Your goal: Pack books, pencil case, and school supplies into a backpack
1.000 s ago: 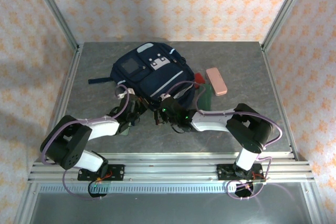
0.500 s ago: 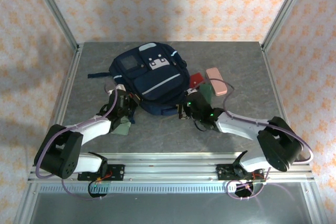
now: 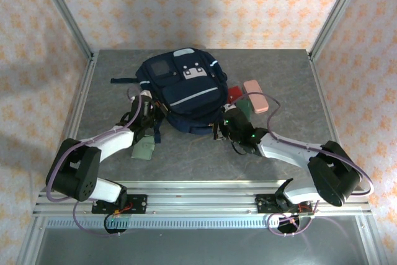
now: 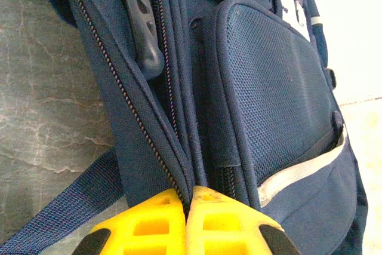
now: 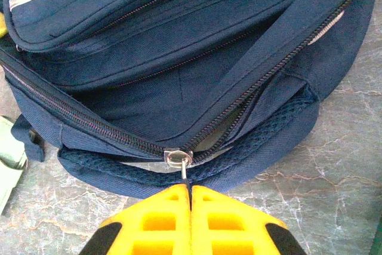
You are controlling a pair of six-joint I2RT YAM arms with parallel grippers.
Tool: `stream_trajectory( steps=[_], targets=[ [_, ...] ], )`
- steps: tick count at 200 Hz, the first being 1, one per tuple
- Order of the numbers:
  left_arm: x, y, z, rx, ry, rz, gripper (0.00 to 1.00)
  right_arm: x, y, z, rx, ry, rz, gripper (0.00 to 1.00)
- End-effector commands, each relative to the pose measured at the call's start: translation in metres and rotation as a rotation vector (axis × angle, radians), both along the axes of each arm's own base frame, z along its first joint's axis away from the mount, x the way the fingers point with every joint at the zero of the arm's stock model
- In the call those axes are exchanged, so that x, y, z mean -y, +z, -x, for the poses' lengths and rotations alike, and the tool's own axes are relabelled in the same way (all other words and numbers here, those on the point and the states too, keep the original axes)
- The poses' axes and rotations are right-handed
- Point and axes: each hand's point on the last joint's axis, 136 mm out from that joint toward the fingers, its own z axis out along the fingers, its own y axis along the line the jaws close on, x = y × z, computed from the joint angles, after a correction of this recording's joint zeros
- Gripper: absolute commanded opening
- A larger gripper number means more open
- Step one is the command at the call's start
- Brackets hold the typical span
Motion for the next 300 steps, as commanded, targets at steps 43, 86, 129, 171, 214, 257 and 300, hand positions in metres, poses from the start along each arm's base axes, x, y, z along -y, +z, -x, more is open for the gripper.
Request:
stream_trajectory(
  steps=[43,86,129,171,214,257,300],
  targets=[
    [-0.009,0.033,-0.032,0.104,-0.017,-0.105,0.00,-0.001,-0.026,0.007,-0.064,-0.002,0.054,0.00],
    [-0.003,0.035,-0.029,0.118,-0.041,-0.063,0.00,-0.007,-0.033,-0.006,-0.062,-0.043,0.042,0.00],
    [-0.002,0.040,-0.029,0.128,-0.044,-0.054,0.00,-0.008,-0.040,-0.016,-0.078,-0.054,0.036,0.25],
    [-0.001,0.042,-0.031,0.131,-0.045,-0.047,0.00,-0.016,-0.045,-0.021,-0.088,-0.023,0.041,0.27],
    [0.001,0.042,-0.032,0.130,-0.046,-0.035,0.00,-0.043,-0.034,-0.010,-0.093,0.093,-0.113,0.36],
    [0.002,0.040,-0.033,0.125,-0.047,-0.027,0.00,-0.053,-0.033,-0.014,-0.089,0.109,-0.159,0.22],
    [0.002,0.040,-0.033,0.124,-0.044,-0.023,0.00,-0.051,-0.048,-0.013,-0.127,0.097,-0.098,0.11]
  ],
)
